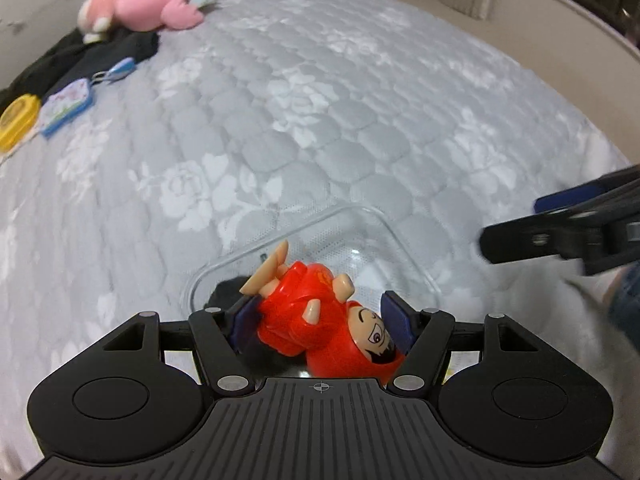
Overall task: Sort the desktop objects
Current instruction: 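Grasp the red doll with the left gripper and carry it to the container, then grip the red doll with the right gripper and lower it into the container, then move the right gripper to the picture-card keychain and close on it, then lift the keychain with the right gripper and carry it into the container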
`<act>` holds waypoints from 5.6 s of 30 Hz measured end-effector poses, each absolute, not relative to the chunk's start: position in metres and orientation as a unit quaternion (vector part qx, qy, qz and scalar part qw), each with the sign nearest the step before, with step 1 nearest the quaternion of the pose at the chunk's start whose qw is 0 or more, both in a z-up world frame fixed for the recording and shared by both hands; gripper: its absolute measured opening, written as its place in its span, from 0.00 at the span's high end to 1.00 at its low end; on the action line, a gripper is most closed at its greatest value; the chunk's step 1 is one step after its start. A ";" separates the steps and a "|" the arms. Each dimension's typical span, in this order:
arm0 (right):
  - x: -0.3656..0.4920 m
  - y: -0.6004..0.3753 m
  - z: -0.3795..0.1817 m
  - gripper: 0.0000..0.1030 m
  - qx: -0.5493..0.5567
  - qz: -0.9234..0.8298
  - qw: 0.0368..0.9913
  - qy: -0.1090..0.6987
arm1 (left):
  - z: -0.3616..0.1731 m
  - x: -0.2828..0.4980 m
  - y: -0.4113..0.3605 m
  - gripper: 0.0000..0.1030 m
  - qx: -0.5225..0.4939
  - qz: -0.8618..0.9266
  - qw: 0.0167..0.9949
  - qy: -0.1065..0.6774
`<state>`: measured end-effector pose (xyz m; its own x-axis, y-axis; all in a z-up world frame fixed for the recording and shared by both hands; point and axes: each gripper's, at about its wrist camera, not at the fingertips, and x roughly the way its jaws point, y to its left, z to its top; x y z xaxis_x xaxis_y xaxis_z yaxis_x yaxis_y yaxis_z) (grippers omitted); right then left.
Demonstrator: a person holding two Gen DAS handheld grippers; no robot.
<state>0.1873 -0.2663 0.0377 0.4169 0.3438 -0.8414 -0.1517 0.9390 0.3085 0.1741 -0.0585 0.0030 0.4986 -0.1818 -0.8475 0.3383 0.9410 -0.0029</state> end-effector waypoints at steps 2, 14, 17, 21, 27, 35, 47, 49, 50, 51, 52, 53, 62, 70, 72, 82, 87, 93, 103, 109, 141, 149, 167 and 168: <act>0.189 -0.268 0.035 0.13 0.087 0.144 0.838 0.518 | -0.007 0.181 -0.062 0.32 0.094 -0.163 0.856 0.481; 0.197 -0.265 0.012 0.13 0.081 0.129 0.822 0.549 | -0.041 0.181 -0.079 0.25 0.182 -0.199 0.826 0.495; 0.197 -0.261 0.013 0.13 0.078 0.128 0.824 0.546 | -0.042 0.180 -0.076 0.24 0.170 -0.193 0.828 0.499; 0.197 -0.253 0.016 0.13 0.066 0.129 0.831 0.537 | -0.031 0.178 -0.059 0.23 0.128 -0.174 0.837 0.502; 0.199 -0.224 0.017 0.42 0.015 0.154 0.836 0.526 | -0.006 0.155 -0.015 0.09 -0.007 -0.118 0.836 0.536; 0.225 -0.198 0.000 0.45 0.111 0.140 0.809 0.560 | -0.025 0.092 0.014 0.09 -0.106 -0.086 0.779 0.612; 0.256 -0.169 -0.054 0.45 0.097 0.056 0.791 0.601 | -0.014 0.056 0.013 0.07 -0.076 -0.120 0.783 0.606; 0.253 -0.163 -0.056 0.49 0.076 0.071 0.792 0.602 | -0.015 0.056 0.015 0.06 -0.081 -0.124 0.779 0.610; 0.252 -0.159 -0.057 0.52 0.065 0.083 0.789 0.605 | -0.016 0.056 0.016 0.06 -0.083 -0.123 0.777 0.611; 0.251 -0.155 -0.058 0.58 0.054 0.095 0.786 0.609 | -0.016 0.056 0.017 0.06 -0.084 -0.123 0.777 0.612; 0.249 -0.152 -0.058 0.58 0.050 0.105 0.781 0.613 | -0.016 0.057 0.017 0.06 -0.084 -0.124 0.777 0.612; 0.246 -0.148 -0.058 0.58 0.045 0.116 0.776 0.618 | -0.015 0.057 0.017 0.06 -0.084 -0.126 0.777 0.611; 0.232 -0.133 -0.038 0.50 -0.021 0.167 0.788 0.593 | -0.017 0.058 0.015 0.06 -0.074 -0.120 0.781 0.608; 0.214 -0.148 0.005 0.38 -0.013 0.205 0.822 0.531 | -0.021 0.062 0.012 0.05 -0.071 -0.115 0.777 0.614; 0.206 -0.151 0.011 0.41 -0.011 0.236 0.812 0.534 | -0.024 0.063 0.013 0.05 -0.072 -0.113 0.773 0.620; 0.141 -0.135 -0.017 0.39 -0.206 0.319 0.749 0.543 | -0.047 0.060 0.017 0.04 -0.059 -0.094 0.744 0.659; 0.118 -0.116 -0.041 0.29 -0.290 0.347 0.710 0.540 | -0.058 0.056 0.012 0.04 -0.051 -0.099 0.728 0.677; 0.112 -0.107 -0.064 0.26 -0.331 0.339 0.703 0.531 | -0.052 0.056 0.009 0.03 -0.048 -0.115 0.730 0.672; 0.110 -0.125 -0.047 0.93 -0.292 0.343 0.699 0.555 | -0.043 0.059 0.017 0.03 -0.059 -0.122 0.730 0.670; 0.120 -0.155 0.001 0.96 -0.195 0.352 0.741 0.537 | -0.042 0.065 0.016 0.03 -0.065 -0.117 0.729 0.671; 0.153 -0.151 -0.017 0.99 -0.028 0.287 0.722 0.630 | -0.036 0.074 -0.005 0.02 -0.036 -0.142 0.724 0.674; 0.165 -0.192 0.048 0.99 0.063 0.325 0.761 0.558 | -0.044 0.077 0.001 0.02 -0.048 -0.124 0.715 0.687; 0.211 -0.219 0.071 0.97 0.086 0.256 0.833 0.483 | -0.045 0.077 -0.011 0.02 -0.049 -0.133 0.717 0.682; 0.213 -0.217 0.066 0.97 0.079 0.251 0.833 0.487 | -0.046 0.077 -0.010 0.02 -0.050 -0.133 0.716 0.683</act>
<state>0.2126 -0.2170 0.0664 0.3999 0.4947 -0.7716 -0.3402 0.8618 0.3762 0.0766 -0.0103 -0.0463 0.0315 -0.2594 -0.9652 0.1216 0.9595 -0.2539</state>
